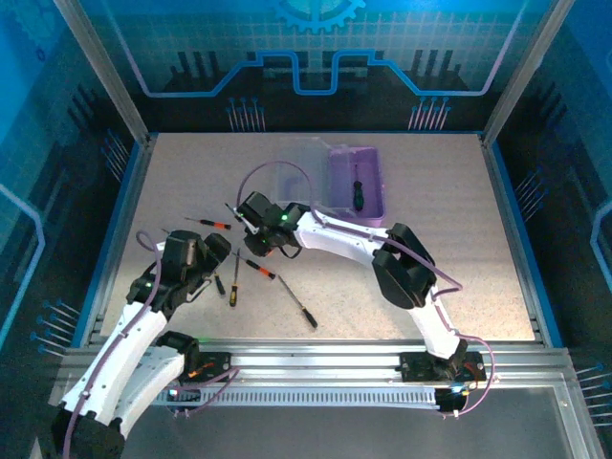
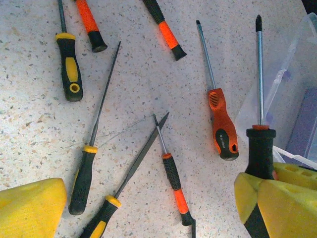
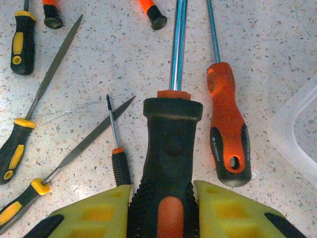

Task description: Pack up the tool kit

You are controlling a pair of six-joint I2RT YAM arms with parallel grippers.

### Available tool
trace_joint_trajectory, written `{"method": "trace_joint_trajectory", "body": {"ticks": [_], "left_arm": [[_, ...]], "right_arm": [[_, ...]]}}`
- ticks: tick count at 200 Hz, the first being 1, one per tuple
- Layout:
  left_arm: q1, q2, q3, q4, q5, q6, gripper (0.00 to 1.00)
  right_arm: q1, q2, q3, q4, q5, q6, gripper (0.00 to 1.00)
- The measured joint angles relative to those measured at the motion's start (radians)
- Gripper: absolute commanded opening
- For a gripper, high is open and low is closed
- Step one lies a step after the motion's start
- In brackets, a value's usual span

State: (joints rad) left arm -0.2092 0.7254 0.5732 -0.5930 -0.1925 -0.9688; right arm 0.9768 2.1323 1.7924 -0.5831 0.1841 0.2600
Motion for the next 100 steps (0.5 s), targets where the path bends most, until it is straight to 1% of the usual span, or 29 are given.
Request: {"method": "trace_joint_trajectory", "body": {"ticks": [23, 49, 100], "left_arm": [[0.001, 0.003, 0.0, 0.009, 0.013, 0.0, 0.99], [0.002, -0.004, -0.003, 0.065, 0.056, 0.004, 0.99], [0.002, -0.104, -0.063, 0.211, 0.144, 0.008, 0.99]], "right_arm": [[0.0, -0.022, -0.028, 0.006, 0.004, 0.004, 0.26], [-0.001, -0.063, -0.082, 0.01, 0.012, 0.011, 0.26], [-0.023, -0.167, -0.136, 0.027, 0.001, 0.028, 0.26]]}}
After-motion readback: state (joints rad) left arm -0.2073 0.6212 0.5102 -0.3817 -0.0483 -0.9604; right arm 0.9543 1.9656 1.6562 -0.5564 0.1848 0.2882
